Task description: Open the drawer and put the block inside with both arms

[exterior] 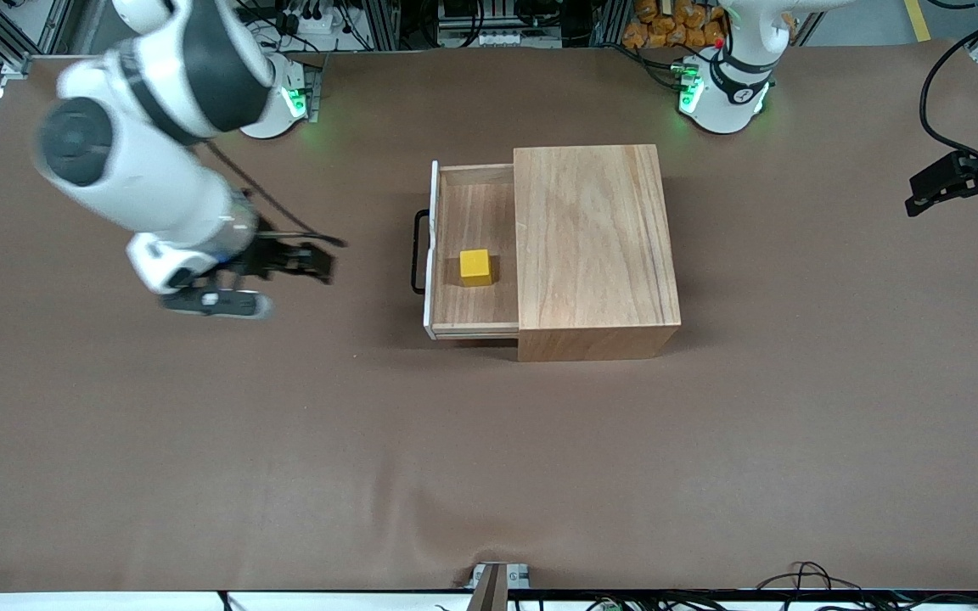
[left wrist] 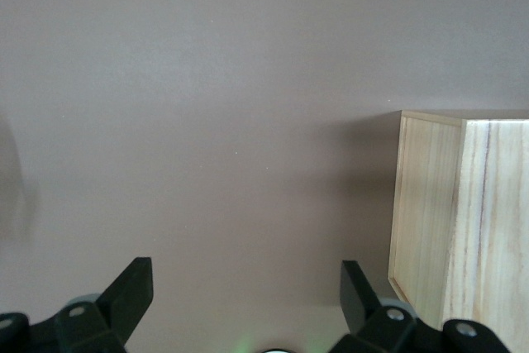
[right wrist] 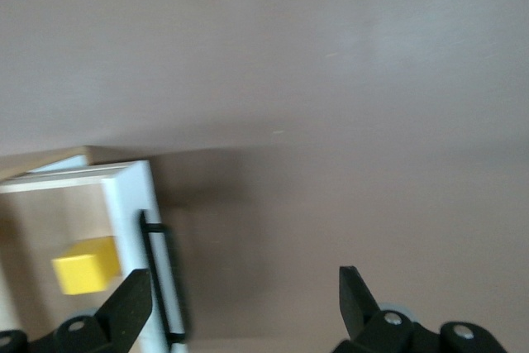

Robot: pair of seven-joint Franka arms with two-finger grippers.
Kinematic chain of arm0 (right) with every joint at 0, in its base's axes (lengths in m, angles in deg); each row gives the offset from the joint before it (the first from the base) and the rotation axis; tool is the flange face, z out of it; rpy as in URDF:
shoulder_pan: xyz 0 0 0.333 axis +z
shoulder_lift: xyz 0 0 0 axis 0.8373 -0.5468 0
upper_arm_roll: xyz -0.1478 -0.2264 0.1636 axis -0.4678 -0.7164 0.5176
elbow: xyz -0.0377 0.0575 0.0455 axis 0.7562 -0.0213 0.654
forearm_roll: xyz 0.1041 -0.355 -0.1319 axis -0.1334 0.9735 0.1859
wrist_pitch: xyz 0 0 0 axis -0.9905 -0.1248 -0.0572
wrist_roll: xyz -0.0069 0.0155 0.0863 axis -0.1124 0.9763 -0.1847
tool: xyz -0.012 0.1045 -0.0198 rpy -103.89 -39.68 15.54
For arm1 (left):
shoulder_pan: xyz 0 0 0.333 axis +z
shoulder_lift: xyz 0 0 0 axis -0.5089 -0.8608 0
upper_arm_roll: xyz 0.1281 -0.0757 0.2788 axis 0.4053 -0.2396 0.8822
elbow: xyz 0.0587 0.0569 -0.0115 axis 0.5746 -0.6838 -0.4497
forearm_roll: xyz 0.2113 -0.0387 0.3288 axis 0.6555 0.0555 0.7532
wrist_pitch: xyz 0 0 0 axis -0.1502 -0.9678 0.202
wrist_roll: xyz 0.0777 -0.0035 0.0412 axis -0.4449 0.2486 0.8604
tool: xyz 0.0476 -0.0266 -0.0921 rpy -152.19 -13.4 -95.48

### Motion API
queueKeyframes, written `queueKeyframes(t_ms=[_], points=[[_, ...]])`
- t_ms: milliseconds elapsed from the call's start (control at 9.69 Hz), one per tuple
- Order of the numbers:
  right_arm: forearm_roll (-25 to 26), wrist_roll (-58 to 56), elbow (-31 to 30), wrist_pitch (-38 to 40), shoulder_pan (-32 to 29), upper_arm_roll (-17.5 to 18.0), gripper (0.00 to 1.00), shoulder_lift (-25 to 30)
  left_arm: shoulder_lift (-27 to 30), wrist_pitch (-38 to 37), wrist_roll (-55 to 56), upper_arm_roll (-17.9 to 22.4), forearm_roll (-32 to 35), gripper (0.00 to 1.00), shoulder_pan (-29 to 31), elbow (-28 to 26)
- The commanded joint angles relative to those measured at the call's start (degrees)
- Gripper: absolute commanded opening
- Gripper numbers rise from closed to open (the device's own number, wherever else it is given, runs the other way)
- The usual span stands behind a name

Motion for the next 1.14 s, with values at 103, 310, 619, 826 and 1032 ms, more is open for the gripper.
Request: queueKeyframes(t_ms=[103,310,619,826,1032], points=[[1.83,-17.46,-2.20,6.86,-12.43,1.26,1.00,7.41,-0.17,-1.16,-0.32,-0.15,0.57,1.00,0.16,1.47],[3.93,-25.74,-2.12,9.51,-20.00,3.79,1.00,10.14,-0.08,-1.60,-0.50,-0.15,0.49,1.00,0.25,1.47],[9.29,-25.51,-2.12,11.80,-26.53,9.60,1.00,13.57,-0.17,-1.60,-1.38,-0.23,0.40,1.00,0.07,1.47],[9.39,-22.53,-1.85,13.11,-26.62,9.43,1.00,13.58,-0.26,-1.60,-1.29,-0.15,-0.47,1.00,-0.10,1.47],[9.39,-21.12,-1.76,14.09,-26.62,9.52,1.00,13.75,-0.17,-1.60,-1.29,-0.15,-1.18,1.00,0.24,1.38]])
